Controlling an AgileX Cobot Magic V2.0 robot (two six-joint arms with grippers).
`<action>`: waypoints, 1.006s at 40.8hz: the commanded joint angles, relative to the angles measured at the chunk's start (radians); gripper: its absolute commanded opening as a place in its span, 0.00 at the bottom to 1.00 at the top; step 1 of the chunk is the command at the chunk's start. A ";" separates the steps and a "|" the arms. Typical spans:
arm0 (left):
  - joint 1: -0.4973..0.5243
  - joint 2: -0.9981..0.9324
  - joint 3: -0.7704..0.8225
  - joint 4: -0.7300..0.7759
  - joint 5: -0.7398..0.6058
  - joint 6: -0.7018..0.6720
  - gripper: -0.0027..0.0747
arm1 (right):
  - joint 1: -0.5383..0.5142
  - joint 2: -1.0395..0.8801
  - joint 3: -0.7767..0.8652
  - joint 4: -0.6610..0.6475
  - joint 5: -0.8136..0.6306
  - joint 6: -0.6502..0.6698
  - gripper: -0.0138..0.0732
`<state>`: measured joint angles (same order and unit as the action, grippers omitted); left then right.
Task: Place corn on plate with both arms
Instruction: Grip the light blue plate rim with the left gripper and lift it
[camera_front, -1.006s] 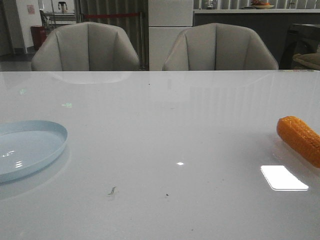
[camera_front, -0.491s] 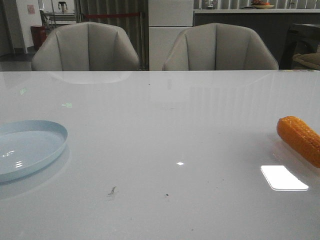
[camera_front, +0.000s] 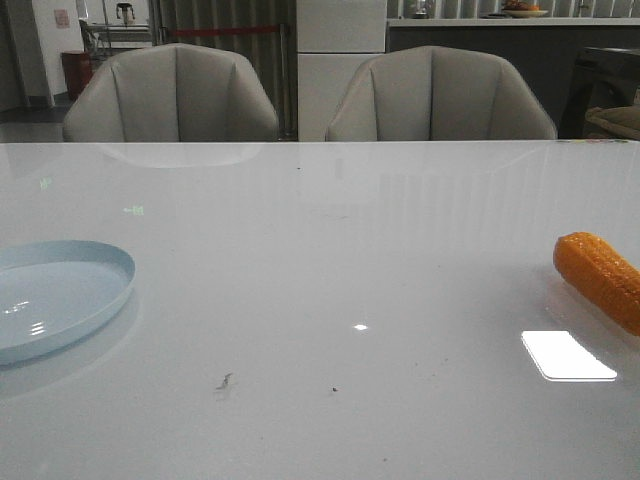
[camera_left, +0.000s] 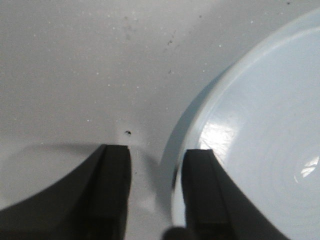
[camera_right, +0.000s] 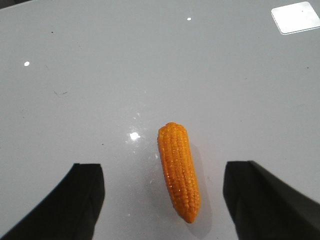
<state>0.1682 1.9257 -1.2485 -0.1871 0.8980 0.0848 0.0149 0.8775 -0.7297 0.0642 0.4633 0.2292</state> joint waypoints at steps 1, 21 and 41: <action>0.001 -0.050 -0.028 -0.017 -0.012 -0.003 0.26 | -0.006 -0.005 -0.039 -0.005 -0.067 -0.006 0.84; 0.001 -0.054 -0.035 -0.058 -0.008 0.058 0.15 | -0.006 -0.005 -0.039 -0.005 -0.057 -0.006 0.84; -0.069 -0.089 -0.256 -0.394 0.159 0.229 0.15 | -0.006 -0.005 -0.039 -0.005 -0.048 -0.006 0.84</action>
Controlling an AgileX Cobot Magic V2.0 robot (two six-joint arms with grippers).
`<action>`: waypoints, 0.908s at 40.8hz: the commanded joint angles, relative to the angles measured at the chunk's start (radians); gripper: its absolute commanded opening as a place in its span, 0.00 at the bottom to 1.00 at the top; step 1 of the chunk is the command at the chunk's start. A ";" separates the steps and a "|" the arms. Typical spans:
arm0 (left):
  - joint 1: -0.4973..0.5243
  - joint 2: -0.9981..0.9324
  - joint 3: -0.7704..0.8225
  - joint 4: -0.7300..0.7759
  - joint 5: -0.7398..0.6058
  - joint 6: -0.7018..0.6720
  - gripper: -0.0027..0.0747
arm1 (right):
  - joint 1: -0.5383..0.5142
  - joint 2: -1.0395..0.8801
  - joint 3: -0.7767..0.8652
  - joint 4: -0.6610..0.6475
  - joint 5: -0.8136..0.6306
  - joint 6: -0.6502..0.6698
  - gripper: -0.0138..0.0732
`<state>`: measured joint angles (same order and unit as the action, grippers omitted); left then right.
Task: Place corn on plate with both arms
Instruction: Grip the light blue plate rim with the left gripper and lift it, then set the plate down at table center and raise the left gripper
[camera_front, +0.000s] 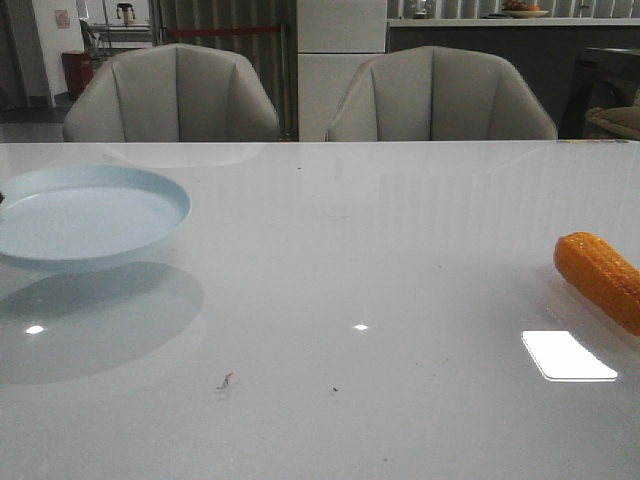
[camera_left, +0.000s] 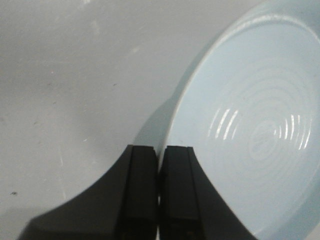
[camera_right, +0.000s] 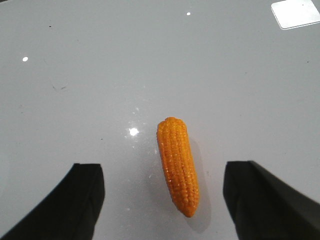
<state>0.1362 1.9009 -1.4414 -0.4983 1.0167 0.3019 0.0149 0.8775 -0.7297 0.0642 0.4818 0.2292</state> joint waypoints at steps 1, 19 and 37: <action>-0.055 -0.064 -0.078 -0.088 0.046 0.011 0.15 | -0.006 -0.005 -0.039 -0.005 -0.068 -0.006 0.84; -0.387 -0.055 -0.126 -0.094 -0.065 -0.045 0.15 | -0.006 -0.005 -0.039 -0.005 -0.067 -0.006 0.84; -0.456 0.109 -0.126 -0.073 -0.043 -0.062 0.15 | -0.006 -0.005 -0.039 -0.005 -0.067 -0.006 0.84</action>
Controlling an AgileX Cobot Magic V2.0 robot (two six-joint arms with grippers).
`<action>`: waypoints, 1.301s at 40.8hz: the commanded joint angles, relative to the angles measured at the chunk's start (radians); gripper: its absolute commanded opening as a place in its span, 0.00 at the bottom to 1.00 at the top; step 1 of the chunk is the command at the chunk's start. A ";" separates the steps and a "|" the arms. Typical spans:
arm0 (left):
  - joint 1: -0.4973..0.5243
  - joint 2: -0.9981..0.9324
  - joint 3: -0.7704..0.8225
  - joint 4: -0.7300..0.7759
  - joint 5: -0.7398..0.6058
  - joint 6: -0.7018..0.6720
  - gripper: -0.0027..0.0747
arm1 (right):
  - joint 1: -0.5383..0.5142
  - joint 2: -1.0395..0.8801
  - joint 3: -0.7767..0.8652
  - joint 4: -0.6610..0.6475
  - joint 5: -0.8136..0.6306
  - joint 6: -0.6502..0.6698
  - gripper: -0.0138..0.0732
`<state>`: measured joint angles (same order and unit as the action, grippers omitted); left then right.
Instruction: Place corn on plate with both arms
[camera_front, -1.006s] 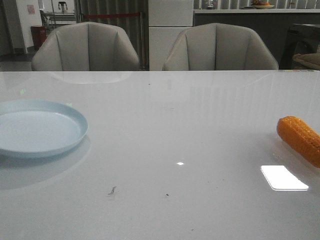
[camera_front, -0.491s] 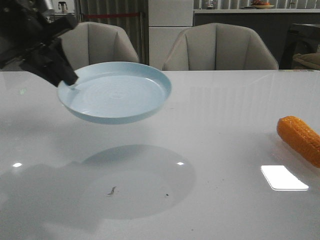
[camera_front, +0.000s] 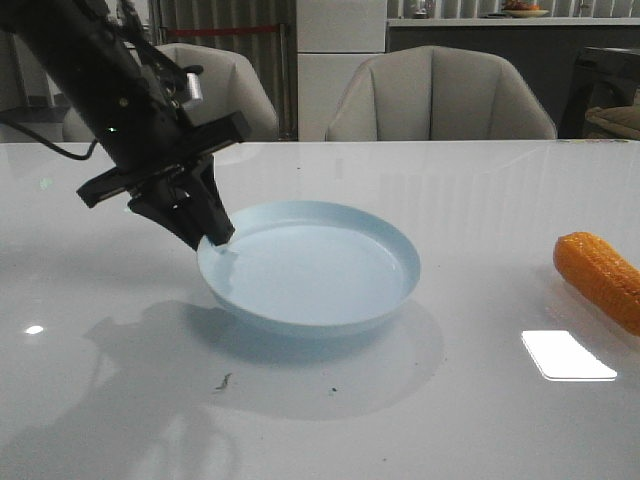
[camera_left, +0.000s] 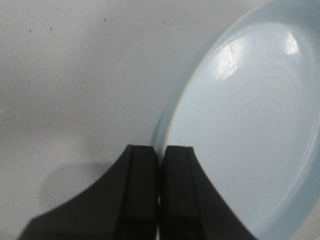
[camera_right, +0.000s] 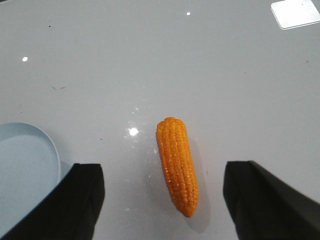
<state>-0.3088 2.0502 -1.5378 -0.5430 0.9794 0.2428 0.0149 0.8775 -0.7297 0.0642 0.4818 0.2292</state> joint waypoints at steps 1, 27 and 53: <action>-0.011 -0.036 -0.030 -0.023 -0.002 -0.003 0.15 | -0.006 -0.005 -0.039 -0.005 -0.067 -0.006 0.84; -0.009 -0.012 -0.247 0.028 0.109 0.100 0.69 | -0.006 -0.005 -0.039 -0.005 -0.022 -0.006 0.84; 0.125 -0.481 -0.256 0.454 -0.175 -0.115 0.60 | -0.006 -0.005 -0.039 -0.005 -0.030 -0.006 0.84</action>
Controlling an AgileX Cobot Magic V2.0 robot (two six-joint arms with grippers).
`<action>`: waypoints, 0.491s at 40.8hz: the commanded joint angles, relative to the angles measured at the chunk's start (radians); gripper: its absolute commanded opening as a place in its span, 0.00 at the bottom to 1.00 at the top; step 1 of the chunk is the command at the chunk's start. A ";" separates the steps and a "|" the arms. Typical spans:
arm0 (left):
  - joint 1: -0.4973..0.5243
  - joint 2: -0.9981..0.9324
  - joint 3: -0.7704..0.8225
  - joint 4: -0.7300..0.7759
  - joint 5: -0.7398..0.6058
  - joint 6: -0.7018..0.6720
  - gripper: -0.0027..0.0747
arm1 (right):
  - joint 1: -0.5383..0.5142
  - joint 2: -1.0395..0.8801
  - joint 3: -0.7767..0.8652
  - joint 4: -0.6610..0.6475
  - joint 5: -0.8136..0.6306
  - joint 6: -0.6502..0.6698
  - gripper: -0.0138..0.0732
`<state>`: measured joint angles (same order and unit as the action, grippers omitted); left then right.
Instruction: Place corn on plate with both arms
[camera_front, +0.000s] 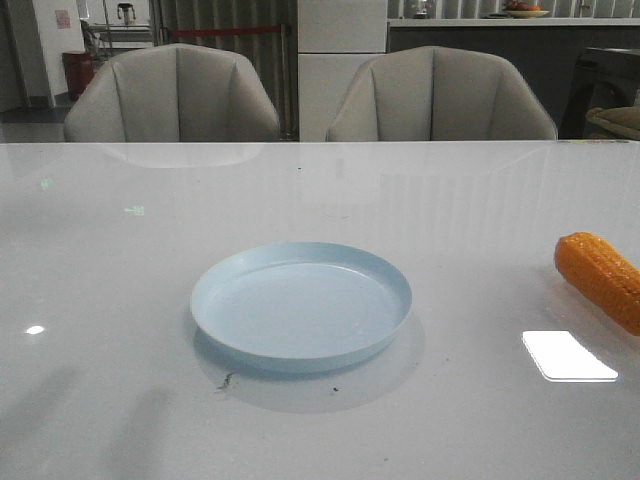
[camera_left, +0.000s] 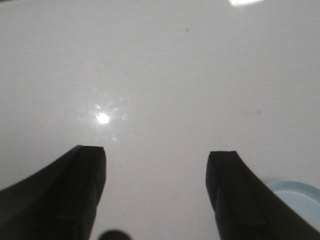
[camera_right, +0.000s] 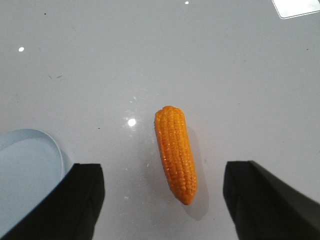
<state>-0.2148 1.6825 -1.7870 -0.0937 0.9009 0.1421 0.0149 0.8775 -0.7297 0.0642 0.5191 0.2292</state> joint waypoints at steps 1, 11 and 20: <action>0.051 -0.146 0.011 0.005 -0.113 -0.022 0.58 | -0.006 -0.005 -0.039 -0.005 -0.065 -0.006 0.84; 0.253 -0.401 0.276 0.005 -0.155 -0.033 0.43 | -0.006 -0.005 -0.039 -0.005 -0.062 -0.007 0.84; 0.320 -0.611 0.651 -0.005 -0.271 -0.001 0.36 | -0.006 -0.005 -0.039 -0.005 -0.051 -0.007 0.84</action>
<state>0.1097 1.1528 -1.2118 -0.0757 0.7424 0.1234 0.0149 0.8775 -0.7297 0.0642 0.5260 0.2292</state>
